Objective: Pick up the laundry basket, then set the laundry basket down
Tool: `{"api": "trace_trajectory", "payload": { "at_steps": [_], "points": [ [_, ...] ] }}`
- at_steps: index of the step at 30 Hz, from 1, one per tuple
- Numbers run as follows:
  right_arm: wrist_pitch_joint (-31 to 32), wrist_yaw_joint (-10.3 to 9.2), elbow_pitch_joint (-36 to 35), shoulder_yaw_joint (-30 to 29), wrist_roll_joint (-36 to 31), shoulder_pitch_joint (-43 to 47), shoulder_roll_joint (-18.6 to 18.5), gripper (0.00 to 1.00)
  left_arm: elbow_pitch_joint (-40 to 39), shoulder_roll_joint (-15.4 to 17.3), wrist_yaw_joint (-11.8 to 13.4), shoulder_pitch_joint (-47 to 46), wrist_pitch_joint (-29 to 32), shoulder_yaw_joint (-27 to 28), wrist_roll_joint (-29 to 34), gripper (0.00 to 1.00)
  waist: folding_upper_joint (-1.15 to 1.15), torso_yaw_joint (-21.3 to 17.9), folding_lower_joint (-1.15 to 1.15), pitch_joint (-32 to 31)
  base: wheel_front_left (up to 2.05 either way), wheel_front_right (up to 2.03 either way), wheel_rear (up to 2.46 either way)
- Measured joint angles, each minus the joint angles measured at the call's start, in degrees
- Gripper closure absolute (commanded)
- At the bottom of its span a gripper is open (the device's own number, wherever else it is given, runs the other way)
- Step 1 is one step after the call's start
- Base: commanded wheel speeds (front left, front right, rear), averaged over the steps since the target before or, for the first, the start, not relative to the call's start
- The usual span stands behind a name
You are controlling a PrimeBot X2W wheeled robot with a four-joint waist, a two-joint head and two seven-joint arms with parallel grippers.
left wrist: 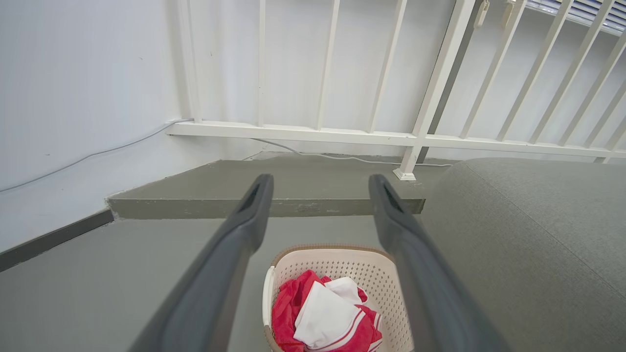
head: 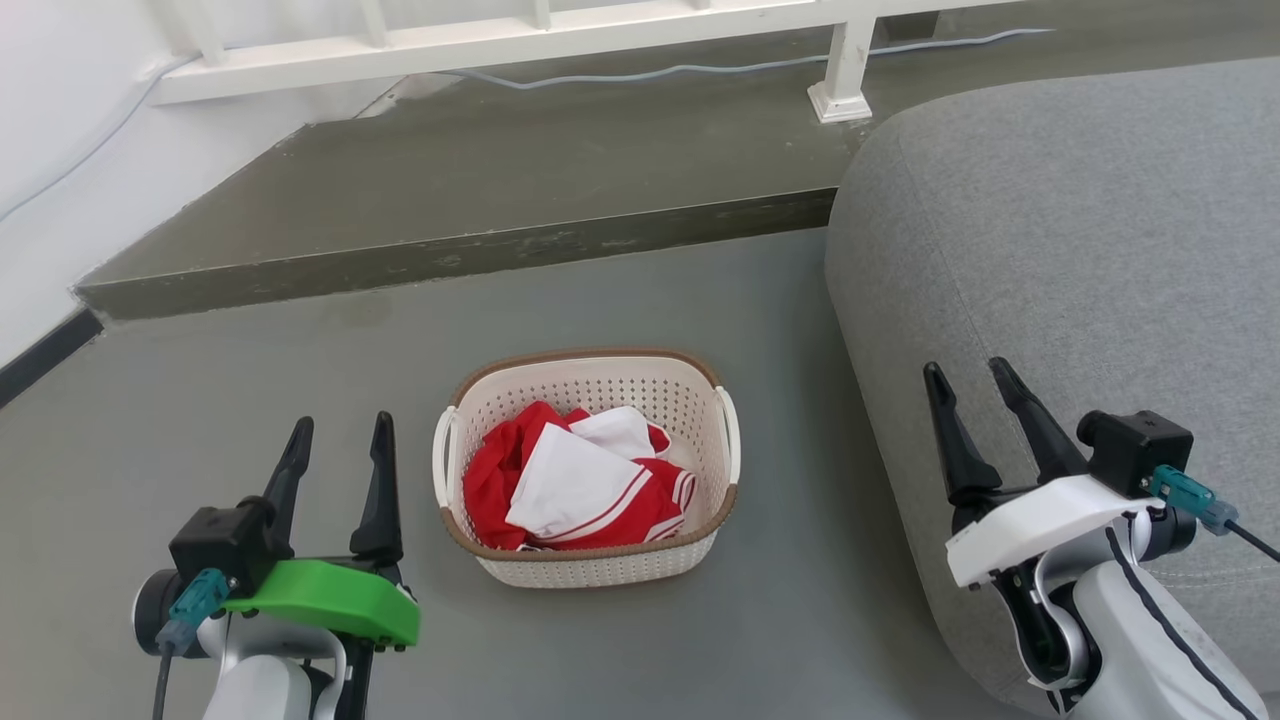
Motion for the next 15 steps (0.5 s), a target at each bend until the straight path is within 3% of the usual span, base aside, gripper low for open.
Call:
{"api": "trace_trajectory", "payload": {
  "at_steps": [15],
  "points": [
    [0.0, 0.57, -1.2, -1.4, -1.3, 1.4, 0.8, 0.0, -0.8, -0.2, -0.3, 0.2, 0.0, 0.3, 0.5, 0.0, 0.0, -0.1, 0.0, 0.4, 0.0, 0.0, 0.0]
  ]
}}
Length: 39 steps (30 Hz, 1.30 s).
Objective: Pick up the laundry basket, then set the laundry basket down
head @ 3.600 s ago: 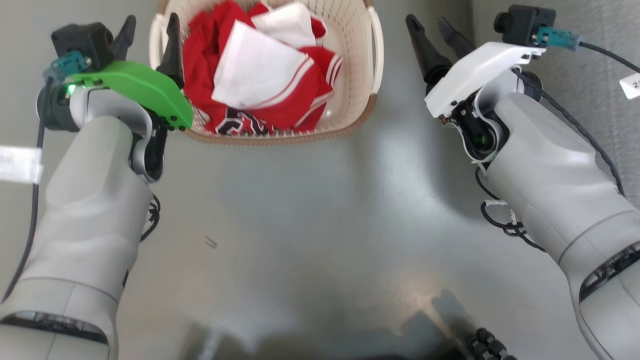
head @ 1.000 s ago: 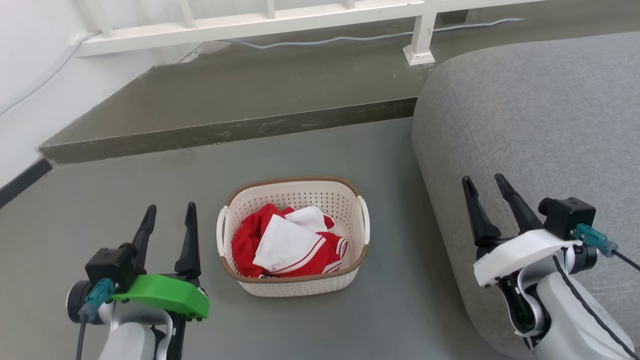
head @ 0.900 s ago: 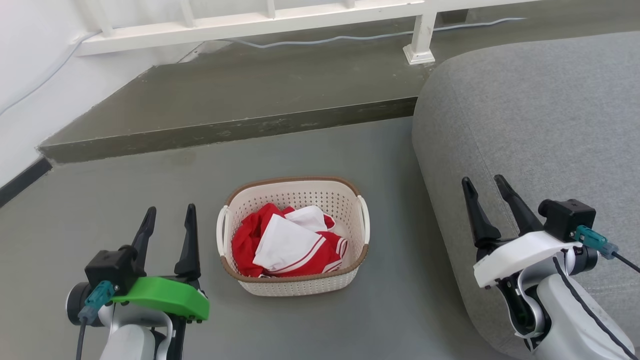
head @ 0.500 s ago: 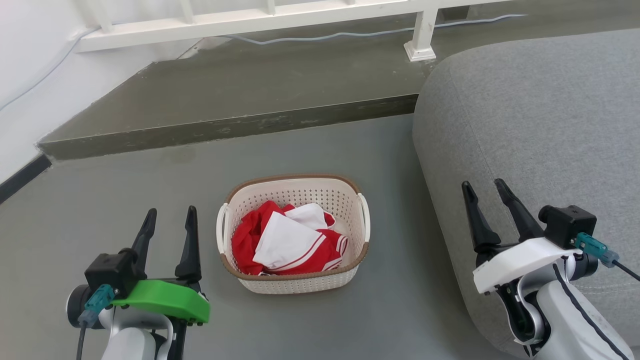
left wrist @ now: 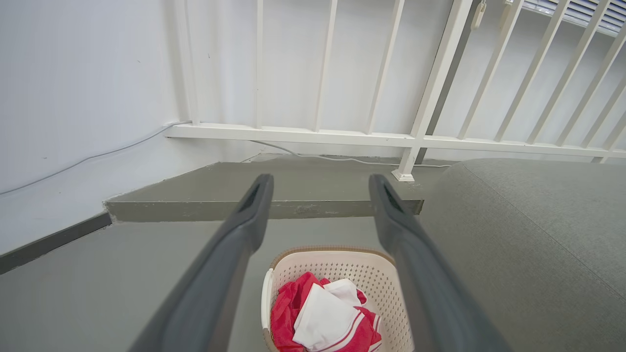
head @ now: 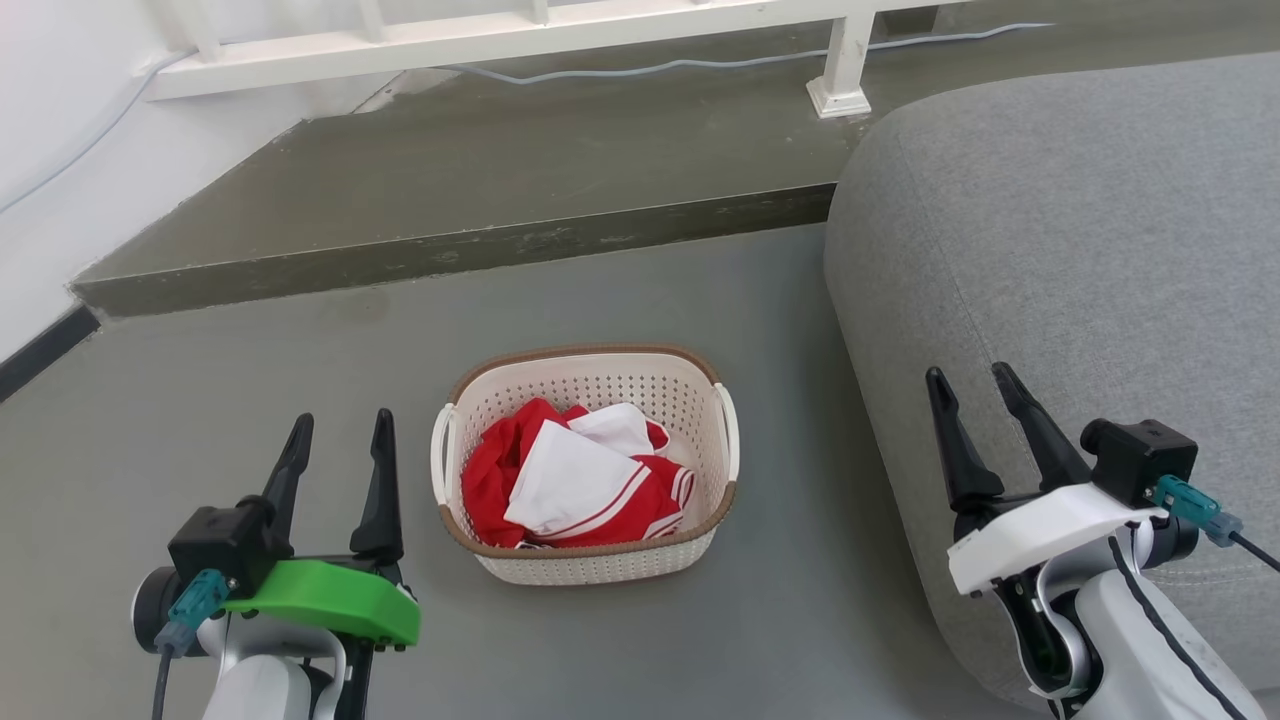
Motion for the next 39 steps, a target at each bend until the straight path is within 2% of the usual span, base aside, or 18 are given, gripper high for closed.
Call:
{"api": "trace_trajectory", "payload": {
  "at_steps": [23, 24, 32, 39],
  "points": [
    [0.0, 1.18, -0.4, -1.6, -1.9, 0.8, 0.8, 0.0, 0.0, -0.1, -0.9, 0.7, 0.0, 0.2, 0.1, 0.0, 0.0, -0.2, 0.0, 0.0, 0.0, 0.0, 0.0],
    [0.0, 1.19, -0.4, -1.7, -2.0, 0.9, 0.8, 1.0, 0.1, -0.1, -1.0, 0.7, 0.0, 0.1, 0.0, 1.0, 0.0, -0.2, 0.0, 0.0, 0.0, 0.0, 0.0],
    [0.1, 1.16, 2.2, -1.2, -1.6, 3.9, 2.2, 1.0, 3.2, -0.6, -0.9, 2.4, 0.3, -0.4, -0.3, 1.0, 0.0, -0.2, 0.0, -0.1, 0.0, 0.0, 0.0],
    [1.0, 1.47, 2.1, -2.6, 2.6, 3.9, 2.4, 1.0, 3.3, -0.6, -0.9, 2.4, 1.6, 0.5, -4.7, 1.0, 0.0, 0.1, 0.0, -0.3, 0.0, 0.0, 0.0]
  ]
}}
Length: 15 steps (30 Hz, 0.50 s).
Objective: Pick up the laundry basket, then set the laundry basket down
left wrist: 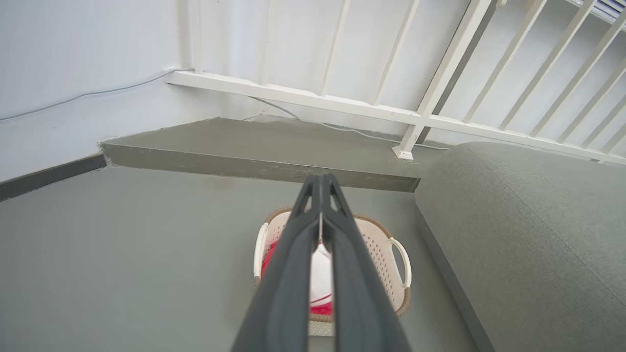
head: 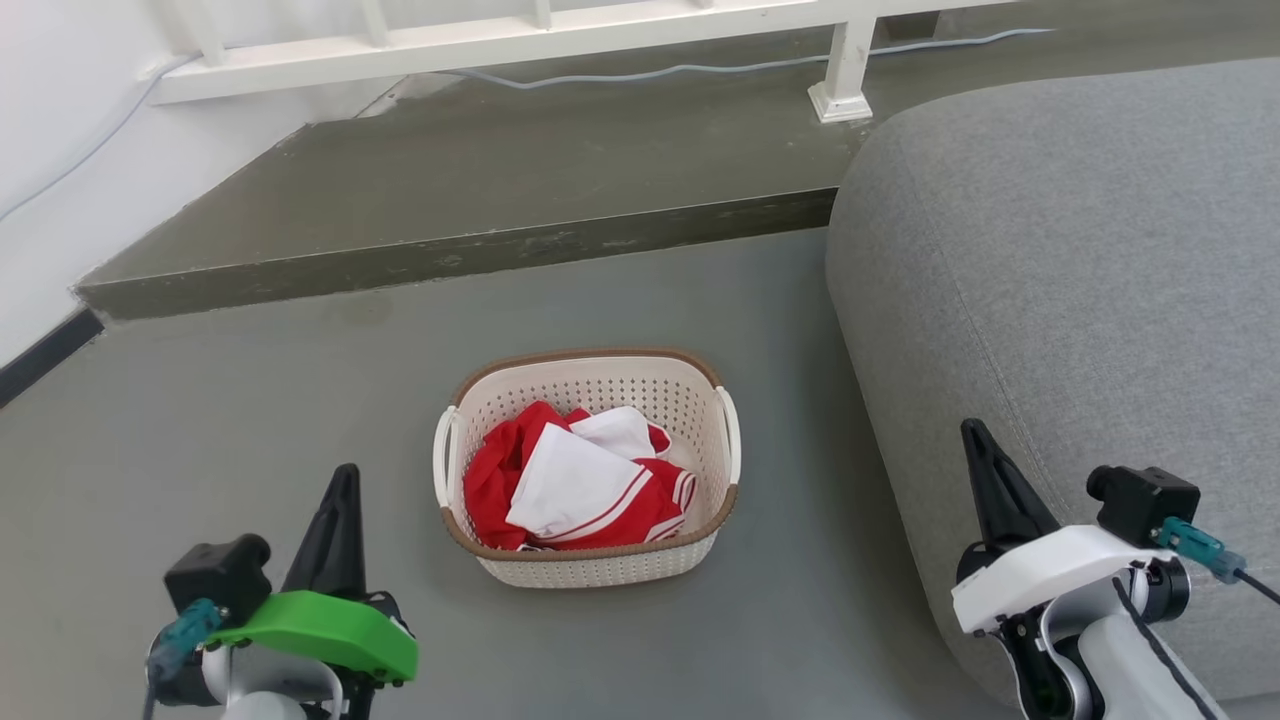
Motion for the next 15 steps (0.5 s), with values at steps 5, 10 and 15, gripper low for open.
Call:
{"api": "trace_trajectory", "payload": {
  "at_steps": [5, 10, 15],
  "points": [
    [1.0, 0.31, -0.1, -0.9, 4.1, 0.0, 0.4, 1.0, 0.2, 0.0, 0.0, 0.0, 1.2, 0.8, -4.1, 1.0, 0.0, 0.2, 0.0, -0.1, 0.0, 0.0, 0.0],
    [1.9, 0.51, -0.1, -2.0, 7.2, 0.0, 0.8, 1.0, 0.3, 0.0, -0.1, 0.0, 2.1, 1.1, -8.2, 1.0, 0.0, 0.4, 0.0, -0.2, 0.0, 0.0, 0.0],
    [2.8, 0.56, -0.1, -3.1, 10.2, 0.0, 1.1, 1.0, 0.4, 0.0, -0.5, 0.0, 2.9, 1.7, -11.2, 1.0, 0.0, 0.5, 0.0, -0.3, 0.0, 0.0, 0.0]
  ]
}}
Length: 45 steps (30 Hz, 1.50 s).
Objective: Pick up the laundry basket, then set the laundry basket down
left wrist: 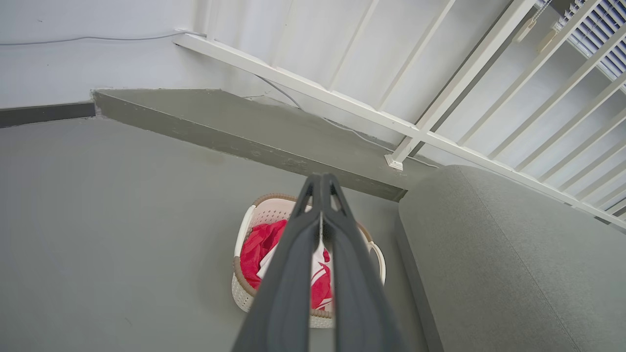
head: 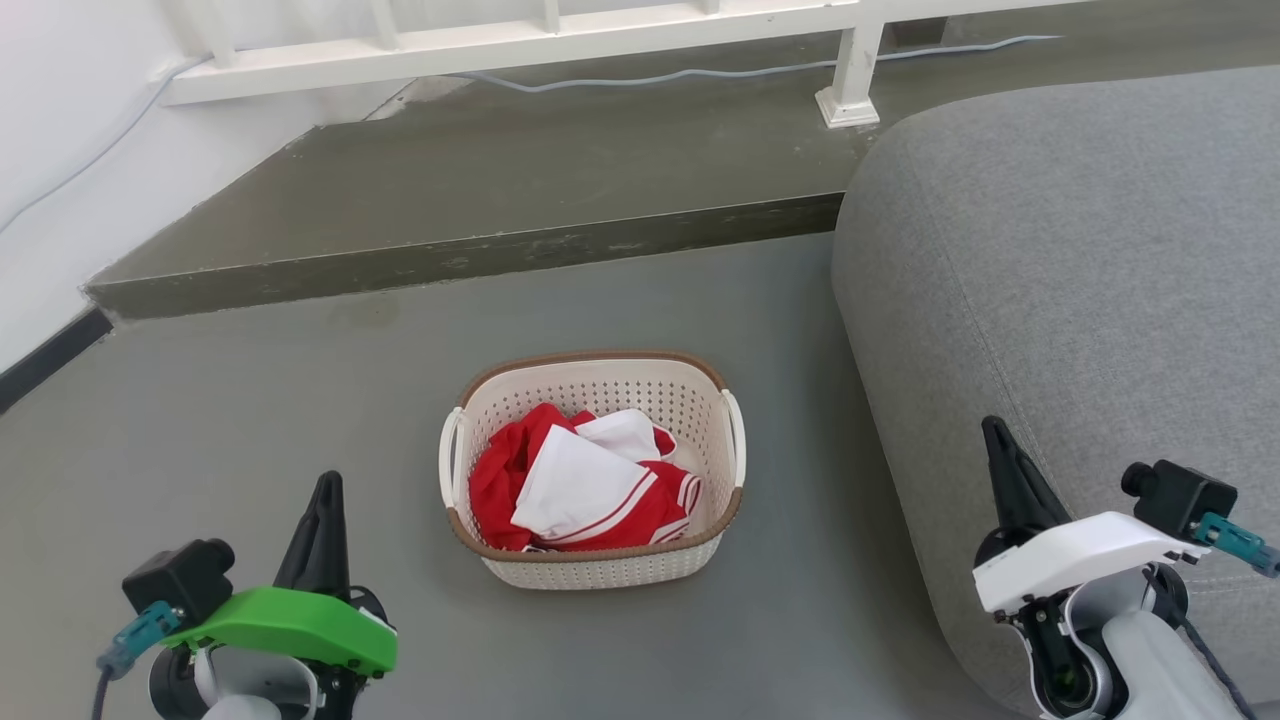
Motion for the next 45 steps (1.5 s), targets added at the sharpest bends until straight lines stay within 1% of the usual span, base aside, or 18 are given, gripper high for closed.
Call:
{"api": "trace_trajectory", "payload": {
  "at_steps": [2, 8, 11, 17, 20, 21, 25, 28, 45],
  "points": [
    [0.3, 0.43, 0.0, -0.5, 1.0, 0.0, 0.1, 1.0, 0.0, 0.0, 0.0, 0.0, 0.4, 0.4, -1.0, 1.0, 0.0, 0.1, 0.0, 0.0, 0.0, 0.0, 0.0],
    [1.5, 0.53, 0.0, -1.7, 4.7, 0.0, 0.3, 1.0, 0.2, 0.0, -0.1, 0.0, 1.7, 1.1, -4.6, 1.0, 0.0, 0.3, 0.0, -0.2, 0.0, 0.0, 0.0],
    [2.1, 0.97, 0.0, -2.4, 6.7, 0.0, 0.4, 1.0, 0.2, 0.0, -0.1, 0.0, 2.4, 1.4, -6.9, 1.0, 0.0, 0.4, 0.0, -0.2, 0.0, 0.0, 0.0],
    [3.3, 1.04, 0.0, -3.7, 10.3, 0.0, 0.6, 1.0, 0.2, 0.0, -0.3, 0.0, 3.4, 2.3, -10.7, 1.0, 0.0, 0.6, 0.0, -0.4, 0.0, 0.0, 0.0],
    [3.8, 1.31, 0.0, -4.4, 12.0, 0.0, 0.8, 1.0, 0.3, 0.0, -0.5, 0.0, 4.0, 2.7, -12.4, 1.0, 0.0, 0.7, 0.0, -0.4, 0.0, 0.0, 0.0],
    [3.9, 1.49, 0.0, -4.7, 13.3, 0.0, 0.9, 1.0, 0.3, 0.0, -0.5, 0.0, 4.4, 2.9, -13.9, 1.0, 0.0, 0.7, 0.0, -0.5, 0.0, 0.0, 0.0],
    [4.9, 1.52, 0.0, -5.6, 15.7, 0.0, 1.1, 1.0, 0.4, 0.0, -0.6, 0.0, 5.2, 3.3, -16.3, 1.0, 0.0, 0.9, 0.0, -0.6, 0.0, 0.0, 0.0],
    [5.3, 1.99, 0.0, -6.3, 17.6, 0.0, 1.2, 1.0, 0.4, 0.0, -0.7, 0.0, 5.8, 3.8, -18.2, 1.0, 0.0, 1.0, 0.0, -0.6, 0.0, 0.0, 0.0],
    [8.3, 2.77, 0.1, -9.9, 27.9, -0.2, 2.0, 1.0, 0.6, -0.1, -1.1, -0.1, 8.8, 6.0, -29.0, 1.0, 0.0, 1.5, 0.0, -1.0, 0.0, 0.0, 0.0]
  ]
}}
